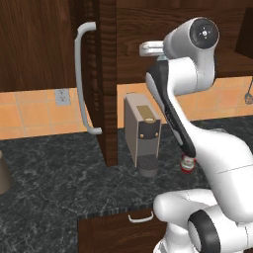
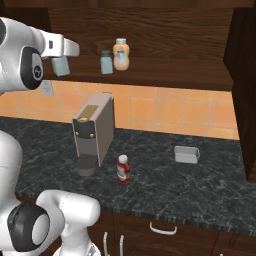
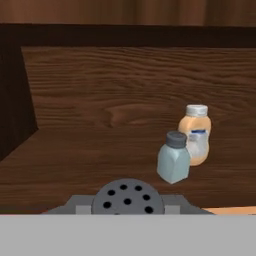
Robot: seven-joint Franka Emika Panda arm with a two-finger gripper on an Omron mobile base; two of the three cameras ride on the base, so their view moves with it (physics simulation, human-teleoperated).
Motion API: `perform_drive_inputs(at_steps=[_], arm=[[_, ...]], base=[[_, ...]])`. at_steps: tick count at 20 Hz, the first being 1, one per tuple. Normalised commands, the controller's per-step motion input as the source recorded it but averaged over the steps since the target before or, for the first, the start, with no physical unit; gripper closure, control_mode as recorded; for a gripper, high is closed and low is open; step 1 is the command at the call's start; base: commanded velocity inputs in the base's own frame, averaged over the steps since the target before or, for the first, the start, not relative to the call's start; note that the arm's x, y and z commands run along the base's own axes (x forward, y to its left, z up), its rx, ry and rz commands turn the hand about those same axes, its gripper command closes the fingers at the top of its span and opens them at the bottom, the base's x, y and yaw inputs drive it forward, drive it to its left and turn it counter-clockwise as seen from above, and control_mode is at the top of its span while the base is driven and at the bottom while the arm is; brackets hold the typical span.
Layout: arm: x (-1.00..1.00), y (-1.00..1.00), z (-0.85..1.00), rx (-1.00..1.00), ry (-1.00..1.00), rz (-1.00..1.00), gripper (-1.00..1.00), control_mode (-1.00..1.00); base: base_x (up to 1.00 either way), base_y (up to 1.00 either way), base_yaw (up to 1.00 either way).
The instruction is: Put the shaker and condiment bottle from the counter next to their counterparts in the cabinet.
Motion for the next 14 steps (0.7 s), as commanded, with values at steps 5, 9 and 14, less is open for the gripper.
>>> perform_drive_inputs(at_steps=[5,9,14], arm=[[0.70,-0.03,0.00,-0.01,0.09,-0.07,1.00,-1.00],[0.33,-0.03,-0.06,0.00,-0.01,0.00,1.00,-1.00],[0.13,-0.03,-0.33,-0.02,-0.01,0.00,1.00,-1.00]], base=[[0.00,0.00,0.00],[0.00,0.00,0.00],[0.00,0.00,0.00]])
